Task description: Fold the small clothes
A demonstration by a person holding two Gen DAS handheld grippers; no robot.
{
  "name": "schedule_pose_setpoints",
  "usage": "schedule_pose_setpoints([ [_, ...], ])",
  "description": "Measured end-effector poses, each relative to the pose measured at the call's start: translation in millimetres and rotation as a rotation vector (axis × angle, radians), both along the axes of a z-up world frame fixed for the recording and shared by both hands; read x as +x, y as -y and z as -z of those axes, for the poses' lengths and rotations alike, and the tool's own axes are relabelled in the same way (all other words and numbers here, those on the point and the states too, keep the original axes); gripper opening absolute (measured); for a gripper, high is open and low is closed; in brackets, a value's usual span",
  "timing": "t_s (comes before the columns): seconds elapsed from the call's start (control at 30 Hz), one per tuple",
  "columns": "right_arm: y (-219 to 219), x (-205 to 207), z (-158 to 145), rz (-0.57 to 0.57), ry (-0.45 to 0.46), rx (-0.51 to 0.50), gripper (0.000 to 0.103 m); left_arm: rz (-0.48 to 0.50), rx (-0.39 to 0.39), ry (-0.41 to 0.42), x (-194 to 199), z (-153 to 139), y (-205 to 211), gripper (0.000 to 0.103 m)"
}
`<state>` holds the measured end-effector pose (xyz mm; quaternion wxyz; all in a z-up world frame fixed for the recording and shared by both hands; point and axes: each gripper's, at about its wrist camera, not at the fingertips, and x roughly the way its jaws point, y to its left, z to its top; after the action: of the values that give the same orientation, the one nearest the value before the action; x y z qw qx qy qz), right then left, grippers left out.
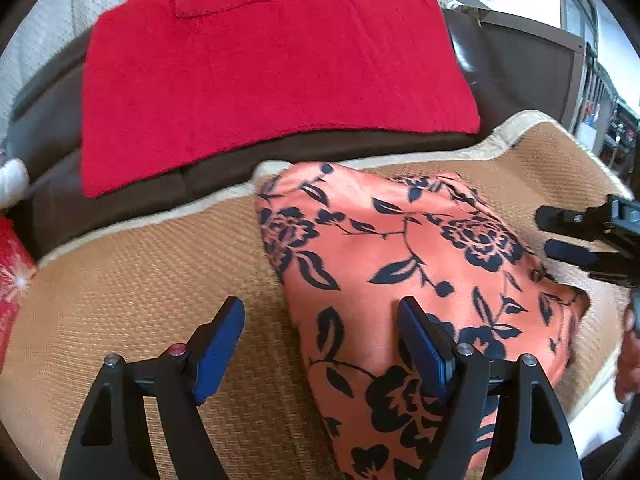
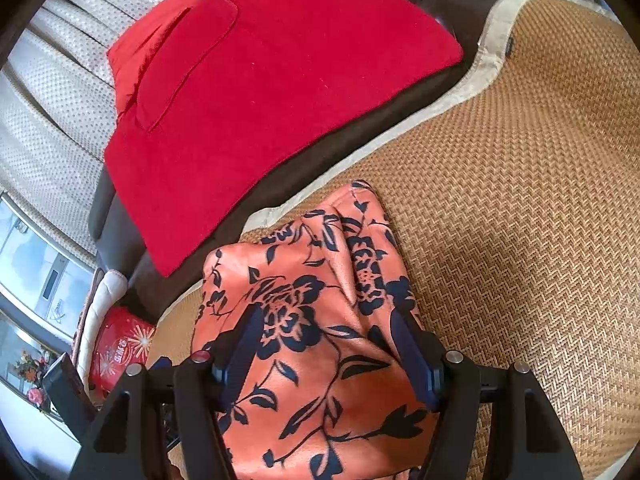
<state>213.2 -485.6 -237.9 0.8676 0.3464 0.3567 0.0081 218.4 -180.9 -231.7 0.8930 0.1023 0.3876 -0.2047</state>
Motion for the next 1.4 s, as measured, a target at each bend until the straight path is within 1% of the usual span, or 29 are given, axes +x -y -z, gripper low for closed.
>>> schedule_pose_setpoints([
  [0.07,6.4,1.1,7.0,0.011,-0.018,0.014,0.069,0.016,-0.042,-0.061,6.1,3.0,-2.1,0.079],
  [0.1,9.2,1.6,10.6,0.012,-0.025,0.032,0.069,0.026,-0.083,-0.123,12.7,7.0,-4.7,0.080],
  [0.17,15.9,5.5,23.3,0.014,-0.054,0.085,0.069,0.032,-0.132,-0.196,19.7,14.3,-6.5,0.081],
  [0.2,16.7,6.8,26.8,0.017,-0.066,0.091,0.069,0.026,-0.163,-0.236,24.7,19.5,-8.0,0.081],
  [0.27,16.0,10.1,34.9,0.011,-0.094,0.104,0.071,0.019,-0.206,-0.273,28.4,24.2,-8.9,0.081],
  [0.33,10.3,13.4,40.3,-0.011,-0.102,0.129,0.073,0.025,-0.239,-0.300,28.7,26.2,-9.0,0.081],
  [0.47,-9.4,17.9,38.3,-0.045,-0.095,0.086,0.081,0.029,-0.266,-0.311,26.8,26.8,-9.8,0.081],
  [0.57,-24.0,21.4,36.7,-0.061,-0.088,0.018,0.092,0.030,-0.291,-0.323,29.2,27.8,-12.2,0.081],
  [0.63,-34.6,24.1,35.3,-0.064,-0.093,-0.047,0.094,0.028,-0.286,-0.321,29.3,28.4,-12.1,0.081],
  [0.7,-42.2,26.0,33.8,-0.052,-0.106,-0.101,0.094,0.025,-0.271,-0.318,28.9,29.2,-10.8,0.081],
  [0.73,-43.4,26.4,32.2,-0.042,-0.118,-0.119,0.092,0.024,-0.268,-0.317,29.0,29.3,-10.7,0.082],
  [0.77,-41.3,26.2,30.9,-0.026,-0.127,-0.114,0.092,0.023,-0.263,-0.314,28.1,29.2,-10.8,0.083],
  [0.8,-35.9,23.7,31.0,0.000,-0.125,-0.078,0.092,0.024,-0.260,-0.315,29.3,30.6,-9.1,0.084],
  [0.87,-28.3,24.2,34.2,0.006,-0.129,-0.035,0.090,0.027,-0.259,-0.321,30.4,32.6,-8.6,0.085],
  [0.93,-26.3,23.5,34.8,-0.007,-0.122,-0.029,0.089,0.034,-0.263,-0.324,32.2,33.7,-10.2,0.085],
  [1.0,-26.5,20.2,33.9,-0.034,-0.118,-0.049,0.089,0.036,-0.272,-0.330,32.9,34.0,-10.9,0.085],
  [1.03,-26.8,19.0,34.0,-0.049,-0.109,-0.037,0.089,0.033,-0.279,-0.333,33.9,34.2,-10.8,0.085],
  [1.07,-27.5,18.9,34.8,-0.060,-0.099,-0.013,0.087,0.031,-0.287,-0.334,35.3,34.3,-10.8,0.084],
  [1.1,-27.4,19.2,37.2,-0.080,-0.091,0.034,0.087,0.026,-0.291,-0.326,36.0,33.5,-11.1,0.078],
  [1.13,-28.6,19.3,39.4,-0.099,-0.086,0.070,0.083,0.019,-0.291,-0.309,36.2,31.9,-11.2,0.075],
  [1.17,-31.1,19.7,40.3,-0.116,-0.086,0.082,0.078,0.014,-0.291,-0.289,36.0,29.1,-11.9,0.067],
  [1.2,-36.0,20.6,40.6,-0.137,-0.086,0.085,0.075,0.011,-0.292,-0.274,37.0,27.5,-11.6,0.059],
  [1.23,-41.3,22.7,39.3,-0.149,-0.085,0.078,0.069,0.009,-0.290,-0.257,39.0,26.2,-11.6,0.055],
  [1.27,-45.9,22.3,37.8,-0.161,-0.086,0.058,0.064,0.007,-0.288,-0.247,38.9,24.6,-11.7,0.049],
  [1.3,-51.9,23.0,36.1,-0.170,-0.087,0.031,0.062,0.002,-0.287,-0.238,39.8,22.1,-14.3,0.044],
  [1.37,-62.3,23.4,31.3,-0.179,-0.078,-0.008,0.057,-0.005,-0.291,-0.231,40.1,17.6,-19.7,0.040],
  [1.4,-67.4,25.1,28.1,-0.182,-0.071,-0.021,0.056,-0.011,-0.298,-0.229,40.2,14.1,-24.6,0.038],
])
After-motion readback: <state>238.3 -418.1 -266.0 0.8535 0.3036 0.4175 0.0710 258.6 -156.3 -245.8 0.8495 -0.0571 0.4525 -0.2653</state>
